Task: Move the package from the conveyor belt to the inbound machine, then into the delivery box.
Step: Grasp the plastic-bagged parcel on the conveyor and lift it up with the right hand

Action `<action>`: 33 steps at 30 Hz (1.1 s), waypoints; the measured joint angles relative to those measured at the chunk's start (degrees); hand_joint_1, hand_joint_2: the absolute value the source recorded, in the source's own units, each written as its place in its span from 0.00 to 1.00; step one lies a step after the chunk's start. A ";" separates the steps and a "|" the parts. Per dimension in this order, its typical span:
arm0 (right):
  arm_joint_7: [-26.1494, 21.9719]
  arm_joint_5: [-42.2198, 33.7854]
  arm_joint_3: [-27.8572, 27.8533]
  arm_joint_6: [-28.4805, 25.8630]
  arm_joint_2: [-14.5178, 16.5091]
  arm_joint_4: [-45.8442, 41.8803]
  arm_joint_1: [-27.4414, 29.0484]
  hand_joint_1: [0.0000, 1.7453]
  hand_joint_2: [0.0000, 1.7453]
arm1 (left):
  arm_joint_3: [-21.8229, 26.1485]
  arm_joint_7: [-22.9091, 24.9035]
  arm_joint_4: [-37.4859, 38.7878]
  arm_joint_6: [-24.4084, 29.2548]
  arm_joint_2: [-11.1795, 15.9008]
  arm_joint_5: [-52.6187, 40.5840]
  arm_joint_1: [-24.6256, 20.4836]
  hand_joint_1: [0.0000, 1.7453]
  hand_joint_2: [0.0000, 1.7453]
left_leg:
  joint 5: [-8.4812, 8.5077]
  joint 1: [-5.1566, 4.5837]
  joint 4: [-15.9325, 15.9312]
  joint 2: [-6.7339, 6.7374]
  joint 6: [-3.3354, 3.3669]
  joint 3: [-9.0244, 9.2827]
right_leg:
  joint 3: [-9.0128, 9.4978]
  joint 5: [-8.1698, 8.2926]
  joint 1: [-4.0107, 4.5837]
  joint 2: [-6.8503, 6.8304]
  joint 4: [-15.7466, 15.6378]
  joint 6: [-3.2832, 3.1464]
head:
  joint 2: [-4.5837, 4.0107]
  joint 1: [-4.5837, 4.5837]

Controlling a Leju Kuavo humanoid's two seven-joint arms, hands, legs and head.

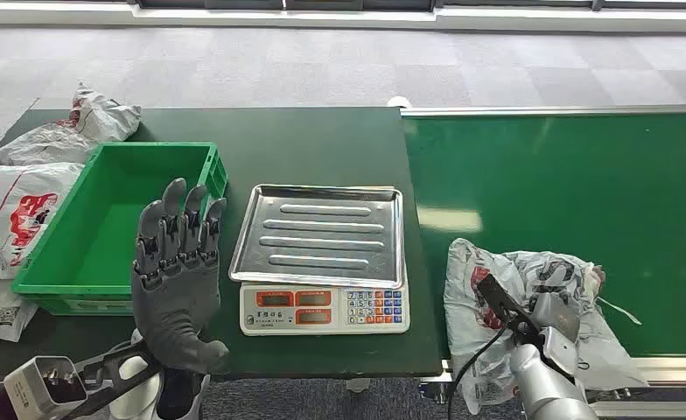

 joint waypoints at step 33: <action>-6.89 -15.19 26.73 -24.59 14.00 -76.63 19.49 1.00 1.00 | -0.22 -0.38 0.22 -0.67 -0.09 1.06 -0.12 0.00 1.00 | 0.31 -0.07 -0.03 -0.25 -0.15 -0.55 | -1.17 0.02 -0.04 -0.16 0.25 -0.18 | 0.00 -0.03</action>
